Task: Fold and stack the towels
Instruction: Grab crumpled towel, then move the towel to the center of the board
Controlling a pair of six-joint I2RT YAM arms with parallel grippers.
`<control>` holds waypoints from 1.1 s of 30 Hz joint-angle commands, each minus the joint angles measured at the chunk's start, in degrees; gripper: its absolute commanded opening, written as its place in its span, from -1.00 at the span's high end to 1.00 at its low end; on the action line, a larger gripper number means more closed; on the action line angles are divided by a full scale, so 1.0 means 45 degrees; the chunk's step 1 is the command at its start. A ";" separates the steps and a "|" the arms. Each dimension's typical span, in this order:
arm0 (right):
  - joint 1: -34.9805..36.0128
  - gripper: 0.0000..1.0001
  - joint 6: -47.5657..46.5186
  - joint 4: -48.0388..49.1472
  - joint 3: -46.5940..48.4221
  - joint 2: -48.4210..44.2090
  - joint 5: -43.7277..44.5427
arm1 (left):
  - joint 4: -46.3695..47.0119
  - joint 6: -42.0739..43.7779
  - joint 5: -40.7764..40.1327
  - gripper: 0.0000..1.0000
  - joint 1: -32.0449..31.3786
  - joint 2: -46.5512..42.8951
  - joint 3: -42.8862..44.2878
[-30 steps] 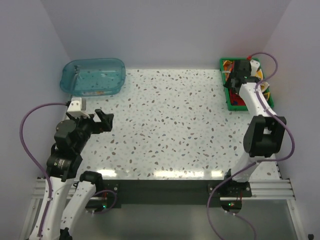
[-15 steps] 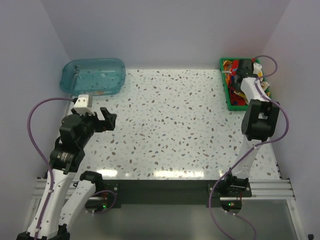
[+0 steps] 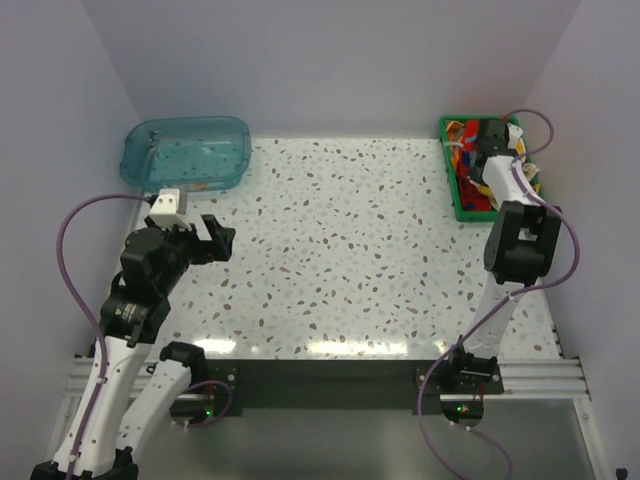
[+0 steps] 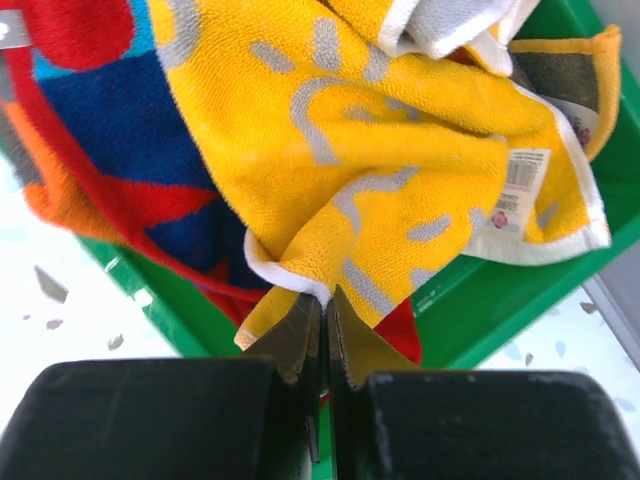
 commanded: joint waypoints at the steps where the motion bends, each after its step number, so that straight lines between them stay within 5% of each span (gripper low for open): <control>1: 0.0255 1.00 -0.0355 -0.0142 0.0048 -0.2469 -0.0265 | 0.0500 0.0182 0.0174 -1.00 -0.0144 -0.0060 0.0545; 6: 0.1212 1.00 -0.1367 -0.1970 0.2477 -0.3706 -0.0908 | 0.0442 0.0143 0.0174 -1.00 -0.0339 0.0174 0.0955; 10: 0.3237 1.00 -0.2833 -0.4493 0.6700 -0.3083 -0.1475 | 0.0207 -0.0072 0.0388 -1.00 -0.0437 0.0292 0.1463; 14: 0.5350 1.00 -0.3694 -0.5786 0.8076 -0.3139 -0.2547 | -0.0201 -0.0364 0.0623 -1.00 -0.0437 0.0214 0.1718; 20: 0.9158 1.00 -0.3211 -0.6218 0.3109 -0.4642 -0.4229 | -0.1276 -0.0833 0.0858 -1.00 -0.0437 0.0097 0.1816; 26: 1.3686 0.91 -0.1123 -0.4385 -0.1934 -0.5445 -0.5049 | -0.1980 -0.0951 0.0760 -1.00 -0.0437 -0.0216 0.1602; 30: 1.5255 0.50 -0.0395 -0.3873 -0.3018 -0.4977 -0.5907 | -0.2059 -0.1224 0.1188 -1.00 -0.0437 -0.0217 0.1036; 31: 1.5392 0.20 -0.0337 -0.3950 -0.3115 -0.5015 -0.5929 | -0.2020 -0.1321 0.1325 -1.00 -0.0437 -0.0178 0.0919; 33: 1.5433 -0.07 -0.0102 -0.4029 -0.3349 -0.5326 -0.5697 | -0.1903 -0.1400 0.1928 -1.00 -0.0437 -0.0061 0.0471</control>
